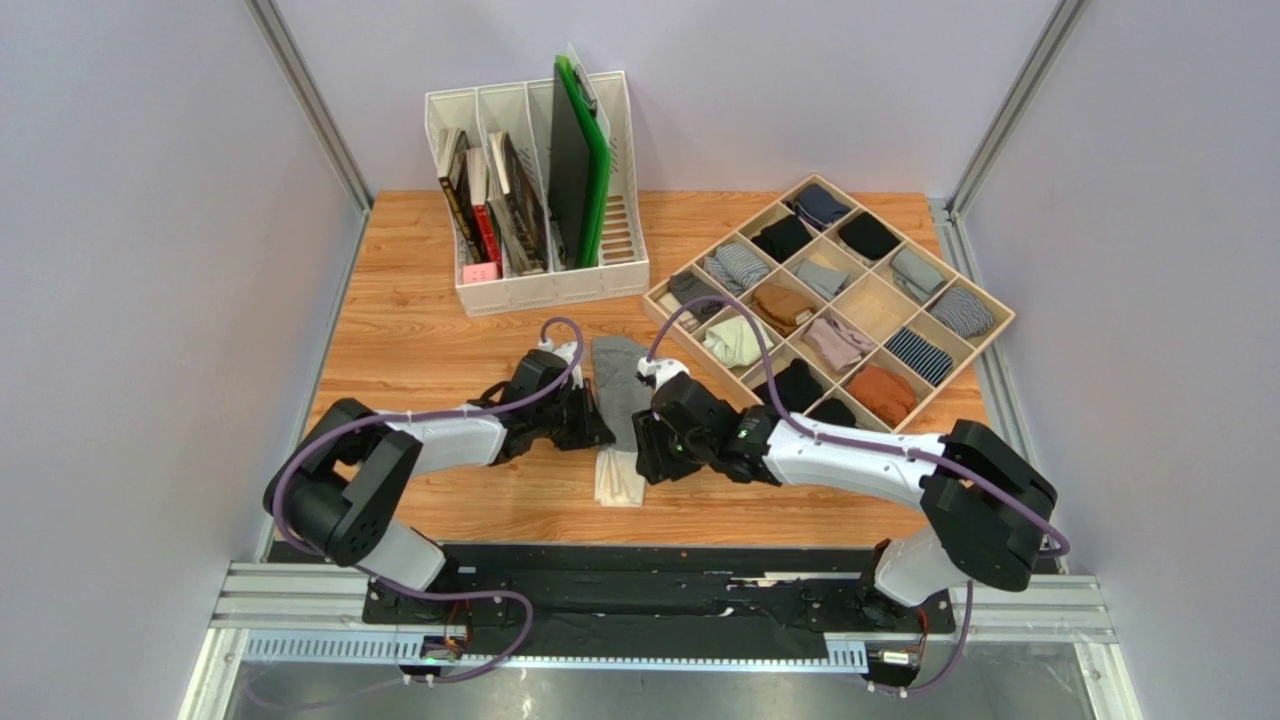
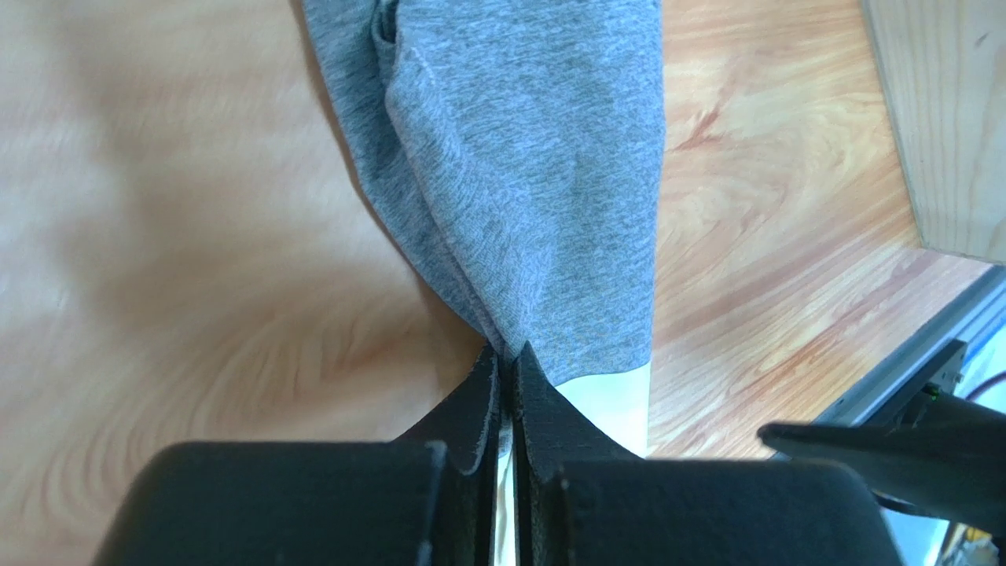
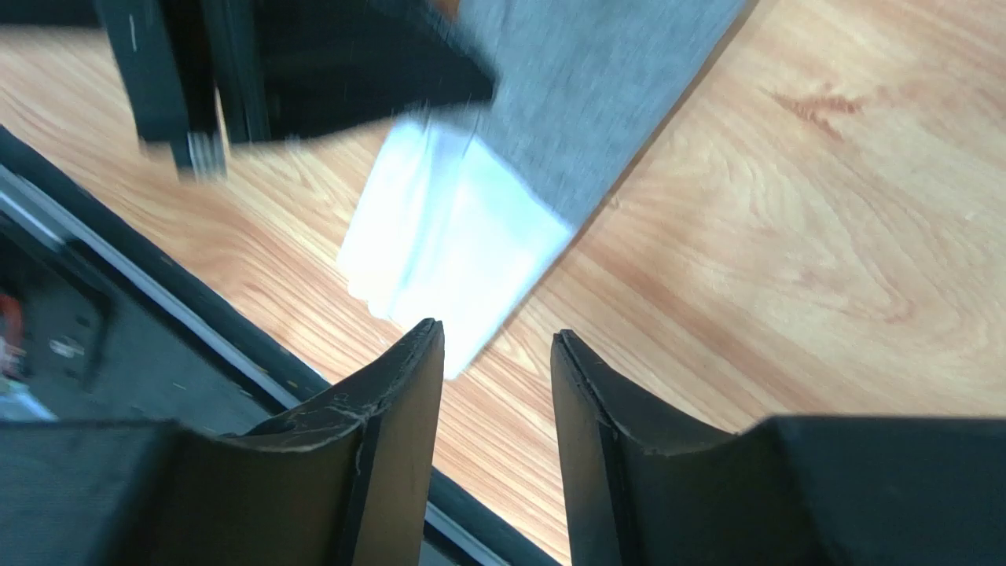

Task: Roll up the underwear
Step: Roll the underwear to the center of the board.

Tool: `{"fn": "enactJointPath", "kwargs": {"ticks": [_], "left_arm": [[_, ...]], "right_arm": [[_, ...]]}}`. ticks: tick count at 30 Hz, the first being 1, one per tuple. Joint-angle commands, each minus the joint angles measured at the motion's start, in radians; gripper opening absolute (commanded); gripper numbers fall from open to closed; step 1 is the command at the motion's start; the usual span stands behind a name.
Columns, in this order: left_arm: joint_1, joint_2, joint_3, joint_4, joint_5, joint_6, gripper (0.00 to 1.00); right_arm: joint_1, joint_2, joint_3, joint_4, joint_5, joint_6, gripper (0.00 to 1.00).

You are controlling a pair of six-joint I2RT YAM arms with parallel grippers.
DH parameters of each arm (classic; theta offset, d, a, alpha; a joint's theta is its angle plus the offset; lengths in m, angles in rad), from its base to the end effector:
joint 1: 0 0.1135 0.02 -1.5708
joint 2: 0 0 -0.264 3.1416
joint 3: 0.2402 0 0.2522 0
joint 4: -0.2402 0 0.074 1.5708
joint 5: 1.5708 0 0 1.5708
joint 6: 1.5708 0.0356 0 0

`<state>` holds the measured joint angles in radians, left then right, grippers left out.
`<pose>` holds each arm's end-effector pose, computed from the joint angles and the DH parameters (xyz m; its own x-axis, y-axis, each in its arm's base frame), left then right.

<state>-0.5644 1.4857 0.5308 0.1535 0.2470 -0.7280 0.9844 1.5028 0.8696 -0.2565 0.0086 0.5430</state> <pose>0.2180 -0.1483 0.1333 -0.8938 -0.1977 -0.4025 0.0907 0.7993 -0.5940 0.1685 0.2531 0.1952 -0.7969 -0.2658 -0.5425 -0.4884 0.8120 0.3196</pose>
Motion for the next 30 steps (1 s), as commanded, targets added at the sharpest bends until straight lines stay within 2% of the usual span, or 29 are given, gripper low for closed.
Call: {"fn": "enactJointPath", "kwargs": {"ticks": [1,5,11,17,20,30], "left_arm": [[0.03,0.085,0.052,0.01,0.085,0.108,0.0],[0.057,0.133,0.098,0.009,0.147,0.156,0.0],[0.072,0.143,0.136,-0.065,0.152,0.249,0.0],[0.081,0.151,0.161,-0.095,0.178,0.306,0.0],[0.087,0.166,0.19,-0.12,0.204,0.36,0.0],[0.12,0.265,0.339,-0.298,0.304,0.498,0.0]], "right_arm": [[0.068,-0.041,-0.058,-0.003,0.1,-0.123,0.44],[0.103,-0.017,-0.057,-0.013,0.2,-0.15,0.45],[0.12,0.066,-0.017,-0.101,0.37,-0.138,0.44],[0.157,0.1,-0.043,-0.017,0.361,-0.182,0.44],[0.203,0.096,-0.064,0.026,0.379,-0.242,0.47],[0.361,0.122,-0.103,0.123,0.554,-0.425,0.54]]}}
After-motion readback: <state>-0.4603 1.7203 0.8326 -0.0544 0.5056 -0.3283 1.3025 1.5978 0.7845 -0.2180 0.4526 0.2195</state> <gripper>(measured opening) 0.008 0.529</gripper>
